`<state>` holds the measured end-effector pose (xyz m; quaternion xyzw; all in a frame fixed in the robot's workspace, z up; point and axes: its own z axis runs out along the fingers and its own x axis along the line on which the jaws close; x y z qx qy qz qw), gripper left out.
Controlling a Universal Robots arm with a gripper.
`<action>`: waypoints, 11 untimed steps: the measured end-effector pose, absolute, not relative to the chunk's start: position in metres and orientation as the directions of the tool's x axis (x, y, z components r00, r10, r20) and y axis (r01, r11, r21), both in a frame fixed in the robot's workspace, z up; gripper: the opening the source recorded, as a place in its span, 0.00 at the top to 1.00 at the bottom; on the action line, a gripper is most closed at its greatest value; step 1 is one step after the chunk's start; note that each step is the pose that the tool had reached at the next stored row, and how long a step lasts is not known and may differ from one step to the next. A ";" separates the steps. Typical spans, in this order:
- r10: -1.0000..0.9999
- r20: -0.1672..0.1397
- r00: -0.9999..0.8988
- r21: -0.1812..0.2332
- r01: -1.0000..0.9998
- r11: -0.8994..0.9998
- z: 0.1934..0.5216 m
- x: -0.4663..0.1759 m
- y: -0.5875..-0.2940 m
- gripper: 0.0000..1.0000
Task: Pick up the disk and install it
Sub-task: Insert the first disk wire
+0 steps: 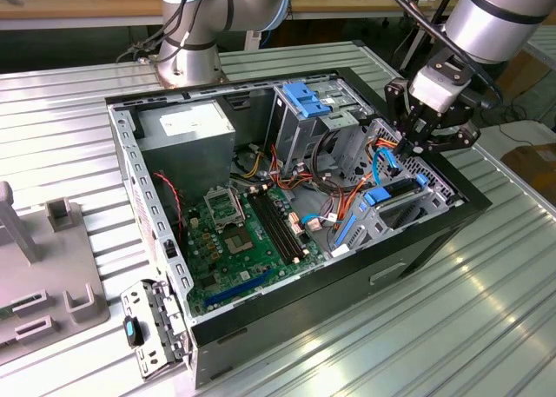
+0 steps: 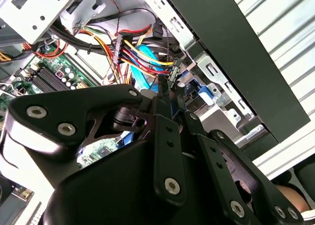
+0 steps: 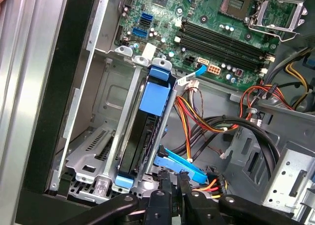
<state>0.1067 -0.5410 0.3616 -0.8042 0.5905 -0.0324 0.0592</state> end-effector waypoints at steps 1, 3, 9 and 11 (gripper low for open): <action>-0.959 -0.018 0.282 -0.133 -0.951 -0.278 0.361 0.107 -0.541 0.82; -0.970 -0.018 0.242 -0.133 -0.962 -0.238 0.361 0.107 -0.541 0.82; -0.988 -0.018 0.152 -0.133 -0.980 -0.148 0.361 0.107 -0.541 0.82; -0.989 -0.018 0.147 -0.133 -0.981 -0.143 0.361 0.105 -0.541 0.82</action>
